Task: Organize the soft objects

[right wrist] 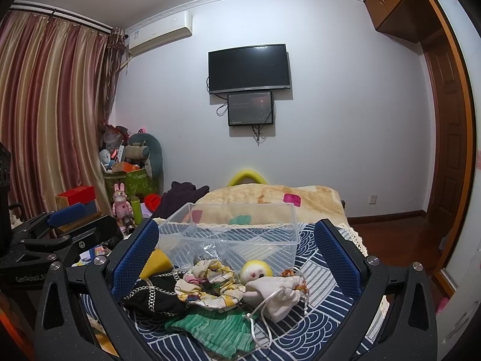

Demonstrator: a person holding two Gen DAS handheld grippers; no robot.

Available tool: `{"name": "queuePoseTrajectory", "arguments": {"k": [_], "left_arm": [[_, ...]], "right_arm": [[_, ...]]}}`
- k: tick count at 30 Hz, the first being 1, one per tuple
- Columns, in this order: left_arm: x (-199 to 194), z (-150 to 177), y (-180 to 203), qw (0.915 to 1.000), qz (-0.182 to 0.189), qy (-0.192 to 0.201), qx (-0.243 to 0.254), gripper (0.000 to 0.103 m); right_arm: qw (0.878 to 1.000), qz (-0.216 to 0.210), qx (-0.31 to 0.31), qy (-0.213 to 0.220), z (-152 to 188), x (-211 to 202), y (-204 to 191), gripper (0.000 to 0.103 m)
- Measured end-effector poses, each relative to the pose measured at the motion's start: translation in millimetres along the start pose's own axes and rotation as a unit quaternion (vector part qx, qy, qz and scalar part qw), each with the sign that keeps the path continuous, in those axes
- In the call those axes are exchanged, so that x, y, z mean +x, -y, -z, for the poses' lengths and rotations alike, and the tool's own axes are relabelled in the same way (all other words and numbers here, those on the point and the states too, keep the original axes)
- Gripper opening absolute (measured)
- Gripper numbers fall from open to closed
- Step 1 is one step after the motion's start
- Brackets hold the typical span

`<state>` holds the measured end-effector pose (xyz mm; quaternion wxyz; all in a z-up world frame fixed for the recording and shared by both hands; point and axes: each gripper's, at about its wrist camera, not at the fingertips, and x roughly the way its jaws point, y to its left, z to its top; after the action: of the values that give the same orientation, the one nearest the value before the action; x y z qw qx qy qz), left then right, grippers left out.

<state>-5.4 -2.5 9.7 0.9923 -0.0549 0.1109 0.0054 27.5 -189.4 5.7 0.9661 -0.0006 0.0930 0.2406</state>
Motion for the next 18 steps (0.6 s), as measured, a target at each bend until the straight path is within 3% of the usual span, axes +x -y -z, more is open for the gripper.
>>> {"name": "queuePoseTrajectory", "arguments": {"k": [18], "left_arm": [[0.0, -0.9, 1.4, 0.9998, 0.015, -0.01, 0.002, 0.103]], "right_arm": [[1.0, -0.001, 0.004, -0.005, -0.2, 3.0, 2.3, 0.103]]}}
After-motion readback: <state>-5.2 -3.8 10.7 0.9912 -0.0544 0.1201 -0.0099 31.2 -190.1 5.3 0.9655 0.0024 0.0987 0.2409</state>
